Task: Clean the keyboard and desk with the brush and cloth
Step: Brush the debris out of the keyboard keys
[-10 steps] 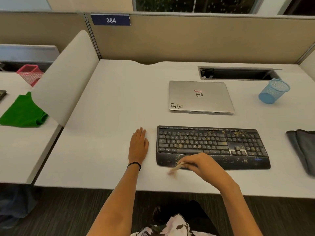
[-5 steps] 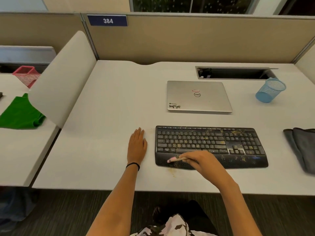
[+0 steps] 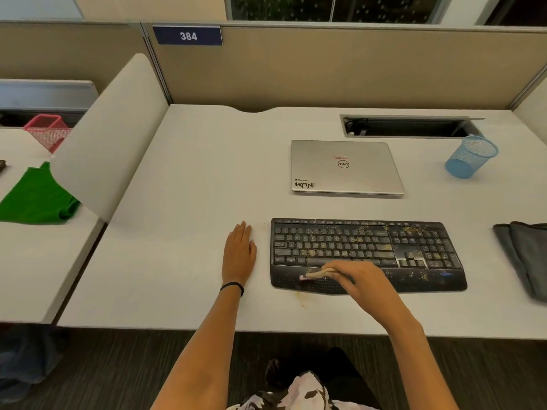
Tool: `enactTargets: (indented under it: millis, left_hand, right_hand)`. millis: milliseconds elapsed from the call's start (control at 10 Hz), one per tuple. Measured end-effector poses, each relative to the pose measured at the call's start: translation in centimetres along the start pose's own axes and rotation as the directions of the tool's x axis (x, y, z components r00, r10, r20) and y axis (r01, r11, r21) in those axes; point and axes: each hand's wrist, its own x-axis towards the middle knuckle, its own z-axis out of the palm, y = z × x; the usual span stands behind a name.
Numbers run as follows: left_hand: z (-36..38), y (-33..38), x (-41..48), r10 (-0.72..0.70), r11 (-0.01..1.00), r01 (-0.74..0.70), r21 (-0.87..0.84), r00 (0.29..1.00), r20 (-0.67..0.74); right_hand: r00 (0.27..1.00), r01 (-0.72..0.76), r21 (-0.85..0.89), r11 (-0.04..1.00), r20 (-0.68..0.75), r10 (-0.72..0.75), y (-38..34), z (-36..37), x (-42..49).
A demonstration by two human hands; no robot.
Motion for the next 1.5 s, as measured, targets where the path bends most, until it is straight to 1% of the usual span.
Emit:
enactTargets:
  millis: [100, 200, 300, 400, 500, 600, 700, 800, 900, 1000, 1100, 1200, 1300, 1400, 1500]
  left_hand:
    - [0.0, 0.0, 0.01, -0.003, 1.0, 0.003, 0.004, 1.0, 0.003]
    - [-0.02, 0.03, 0.02, -0.005, 1.0, 0.005, 0.006, 1.0, 0.001]
    - [-0.07, 0.07, -0.04, -0.003, 1.0, 0.003, 0.002, 1.0, -0.003]
    - [-0.15, 0.09, -0.05, -0.003, 1.0, 0.003, -0.009, 1.0, -0.004]
    - [-0.19, 0.2, -0.03, 0.0, 1.0, 0.0, -0.018, 1.0, -0.003]
    - [-0.2, 0.16, -0.08, 0.002, 1.0, -0.002, -0.024, 1.0, -0.005]
    - [-0.2, 0.16, -0.09, -0.004, 1.0, 0.004, -0.03, 1.0, -0.003]
    - [-0.23, 0.16, -0.1, 0.002, 1.0, -0.002, -0.03, 1.0, -0.006]
    - [-0.19, 0.15, -0.09, 0.0, 1.0, 0.0, -0.028, 1.0, -0.006]
    - [-0.15, 0.11, -0.06, 0.0, 1.0, 0.0, -0.026, 1.0, -0.005]
    - [-0.12, 0.09, -0.06, -0.002, 1.0, 0.002, -0.024, 1.0, -0.004]
    - [-0.1, 0.05, -0.09, -0.001, 1.0, 0.001, -0.026, 1.0, -0.006]
    - [-0.08, 0.0, -0.03, 0.007, 1.0, -0.007, -0.02, 1.0, -0.007]
    - [-0.05, -0.05, -0.01, 0.008, 1.0, -0.008, -0.017, 1.0, -0.006]
    - [-0.03, -0.04, -0.05, 0.003, 1.0, -0.003, -0.02, 1.0, -0.007]
  right_hand:
    - [0.998, -0.003, 0.01, 1.0, 0.059, 0.002, 0.18, 0.04, 0.02]
    - [1.0, 0.009, 0.016, 1.0, -0.006, -0.009, 0.28, 0.09, -0.21]
    - [0.997, -0.037, -0.004, 0.999, 0.067, 0.037, 0.6, -0.16, -0.11]
    - [1.0, -0.026, 0.055, 0.998, 0.013, 0.025, 0.78, -0.05, -0.28]
    - [0.999, -0.034, 0.067, 0.997, -0.011, 0.034, 0.87, -0.07, -0.29]
    - [0.999, -0.037, 0.094, 0.995, 0.018, 0.035, 0.84, -0.1, -0.23]
    - [0.992, 0.015, 0.076, 0.997, -0.129, -0.005, 0.66, 0.1, -0.36]
    - [0.995, -0.006, 0.043, 0.999, -0.099, 0.01, 0.58, 0.31, -0.11]
    - [1.0, -0.02, 0.07, 0.997, -0.006, 0.02, 0.52, 0.04, -0.24]
    - [0.996, 0.001, 0.072, 0.997, -0.092, 0.006, 0.53, 0.1, -0.38]
    - [1.0, -0.016, 0.051, 0.999, -0.007, 0.016, 0.44, 0.14, -0.24]
    - [0.998, -0.001, 0.078, 0.997, -0.069, 0.007, 0.08, 0.21, -0.31]
    - [0.999, -0.038, 0.08, 0.996, -0.003, 0.038, -0.04, 0.23, -0.25]
    - [0.998, -0.046, 0.092, 0.995, -0.045, 0.051, 0.08, 0.06, -0.28]
    - [0.997, -0.063, 0.056, 0.996, -0.031, 0.065, 0.17, -0.09, -0.21]
